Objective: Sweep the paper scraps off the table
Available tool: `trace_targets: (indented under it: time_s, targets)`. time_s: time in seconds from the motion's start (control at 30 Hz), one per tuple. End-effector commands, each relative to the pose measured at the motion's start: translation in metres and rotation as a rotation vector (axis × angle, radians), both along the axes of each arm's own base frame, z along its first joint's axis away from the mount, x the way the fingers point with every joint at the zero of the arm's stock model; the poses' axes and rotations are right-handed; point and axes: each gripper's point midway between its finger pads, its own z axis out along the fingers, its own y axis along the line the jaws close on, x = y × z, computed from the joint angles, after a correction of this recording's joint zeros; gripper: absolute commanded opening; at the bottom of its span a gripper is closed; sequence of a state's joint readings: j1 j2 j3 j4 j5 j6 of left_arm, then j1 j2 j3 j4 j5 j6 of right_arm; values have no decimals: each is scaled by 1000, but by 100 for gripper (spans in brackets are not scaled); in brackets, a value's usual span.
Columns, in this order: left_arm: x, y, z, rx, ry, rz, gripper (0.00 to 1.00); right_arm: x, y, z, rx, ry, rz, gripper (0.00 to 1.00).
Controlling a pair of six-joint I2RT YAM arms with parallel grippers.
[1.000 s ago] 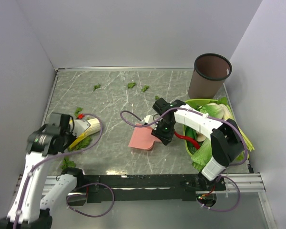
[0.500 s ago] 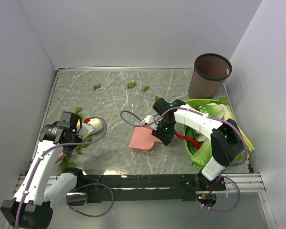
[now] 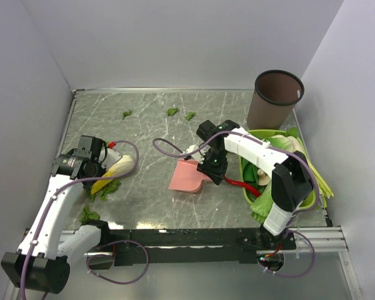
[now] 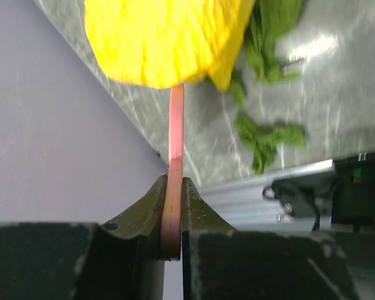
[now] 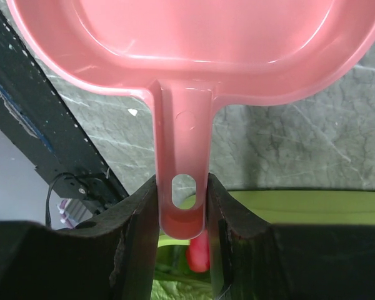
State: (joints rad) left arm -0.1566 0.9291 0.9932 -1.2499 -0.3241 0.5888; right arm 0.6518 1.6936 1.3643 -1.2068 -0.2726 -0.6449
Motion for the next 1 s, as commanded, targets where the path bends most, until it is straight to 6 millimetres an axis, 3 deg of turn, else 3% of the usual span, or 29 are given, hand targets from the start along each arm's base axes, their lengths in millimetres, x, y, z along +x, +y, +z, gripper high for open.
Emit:
trace_targets:
  time_s: [0.0,0.13,0.3,0.47,0.63,0.77,0.87,0.97]
  targets:
    - [26,-8,-6,-54,-98,37,1,0,-6,9,-43,24,-2,6]
    - [10,-8,-35,-47,15,22,1,4,-7,12,-56,9,9,6]
    - [-24,3,-43,4,114,23,1,13,-6,16,-71,-12,24,6]
    - [-60,-3,-43,-44,173,-100,1,13,-3,12,-65,1,9,6]
    - [-56,-21,-25,-123,34,-244,1,7,-4,10,-59,23,12,6]
    - [-46,-61,-12,-312,11,-385,1,12,-1,14,-52,11,22,6]
    - [-39,-76,-10,-395,68,-369,1,20,4,17,-39,-11,22,6]
    - [-23,-81,11,-416,21,-346,1,23,9,18,-22,-21,10,6]
